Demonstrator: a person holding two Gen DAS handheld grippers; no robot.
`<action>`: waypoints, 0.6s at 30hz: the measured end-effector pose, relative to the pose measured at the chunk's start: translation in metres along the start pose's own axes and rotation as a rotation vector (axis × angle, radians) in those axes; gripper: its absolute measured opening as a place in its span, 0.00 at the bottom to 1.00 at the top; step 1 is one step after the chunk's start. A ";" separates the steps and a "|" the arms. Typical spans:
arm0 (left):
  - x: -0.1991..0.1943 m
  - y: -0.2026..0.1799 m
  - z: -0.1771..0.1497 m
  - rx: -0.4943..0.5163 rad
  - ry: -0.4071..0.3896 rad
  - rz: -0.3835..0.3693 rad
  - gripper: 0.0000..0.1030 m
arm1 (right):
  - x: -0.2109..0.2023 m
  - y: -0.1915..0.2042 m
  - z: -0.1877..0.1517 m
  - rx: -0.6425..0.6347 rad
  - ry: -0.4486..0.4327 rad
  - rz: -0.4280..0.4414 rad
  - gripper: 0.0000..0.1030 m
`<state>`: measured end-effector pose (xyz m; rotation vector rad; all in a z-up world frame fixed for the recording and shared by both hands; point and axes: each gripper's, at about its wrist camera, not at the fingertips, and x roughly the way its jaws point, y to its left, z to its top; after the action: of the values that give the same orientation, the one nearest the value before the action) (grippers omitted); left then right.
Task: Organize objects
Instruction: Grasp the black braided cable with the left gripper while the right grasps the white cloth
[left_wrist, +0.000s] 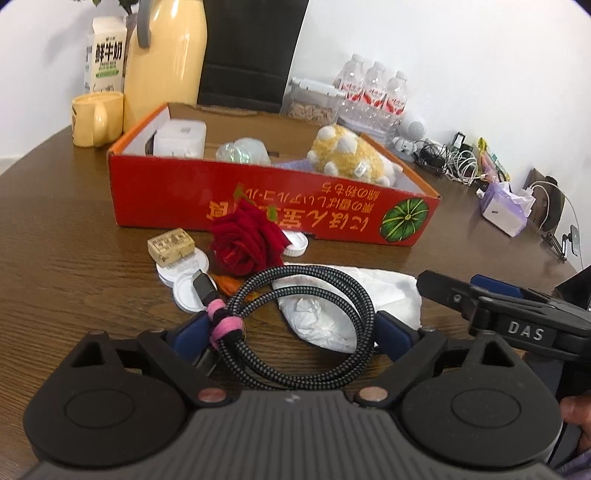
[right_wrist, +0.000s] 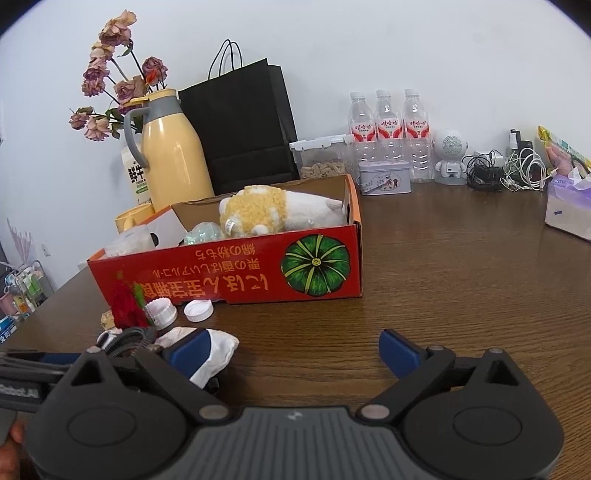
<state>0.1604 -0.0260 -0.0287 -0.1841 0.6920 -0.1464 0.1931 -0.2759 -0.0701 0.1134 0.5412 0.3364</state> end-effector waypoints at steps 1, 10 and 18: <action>-0.003 0.000 0.000 0.008 -0.008 0.003 0.91 | 0.000 0.000 0.000 -0.001 0.000 0.001 0.95; -0.035 0.021 -0.004 0.023 -0.101 0.085 0.91 | -0.002 0.007 -0.001 -0.040 -0.018 0.023 0.95; -0.051 0.047 -0.006 0.010 -0.157 0.157 0.91 | 0.001 0.048 -0.005 -0.215 -0.016 0.087 0.96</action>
<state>0.1212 0.0292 -0.0120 -0.1290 0.5471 0.0151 0.1774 -0.2302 -0.0655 -0.0677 0.4818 0.4760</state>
